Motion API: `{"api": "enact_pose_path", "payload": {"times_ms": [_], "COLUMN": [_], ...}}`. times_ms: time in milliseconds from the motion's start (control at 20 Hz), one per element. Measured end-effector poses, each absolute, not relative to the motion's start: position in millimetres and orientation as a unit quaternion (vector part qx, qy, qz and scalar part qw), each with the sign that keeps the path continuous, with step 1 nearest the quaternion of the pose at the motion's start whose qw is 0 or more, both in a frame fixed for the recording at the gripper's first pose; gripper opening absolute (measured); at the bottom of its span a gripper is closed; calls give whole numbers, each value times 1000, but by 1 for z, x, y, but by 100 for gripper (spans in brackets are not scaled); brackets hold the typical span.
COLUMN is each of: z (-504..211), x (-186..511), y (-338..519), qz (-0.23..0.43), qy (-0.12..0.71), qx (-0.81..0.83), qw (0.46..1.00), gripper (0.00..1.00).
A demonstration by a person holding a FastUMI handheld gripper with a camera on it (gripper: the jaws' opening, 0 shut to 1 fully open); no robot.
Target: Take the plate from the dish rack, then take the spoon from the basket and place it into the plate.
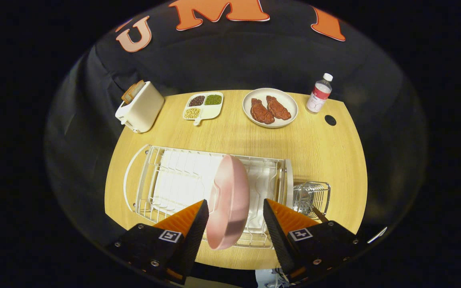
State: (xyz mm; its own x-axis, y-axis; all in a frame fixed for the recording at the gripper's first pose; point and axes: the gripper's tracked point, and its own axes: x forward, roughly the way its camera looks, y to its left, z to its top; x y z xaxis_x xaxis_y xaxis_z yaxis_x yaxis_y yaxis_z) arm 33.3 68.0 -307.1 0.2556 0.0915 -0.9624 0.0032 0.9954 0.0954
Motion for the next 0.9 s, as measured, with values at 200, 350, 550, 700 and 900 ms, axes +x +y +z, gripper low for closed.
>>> {"api": "enact_pose_path", "payload": {"times_ms": [200,350,550,700,900], "z": [-324,-334,-347,-351,-348], "x": [29,26,26,25,25], "y": [77,80,79,78,72], "qz": [19,6,-9,-25,-48], "qy": [642,657,664,665,658], "qx": [63,65,48,45,32], "qw": [764,751,746,745,751], "gripper": [69,53,39,34,30]}}
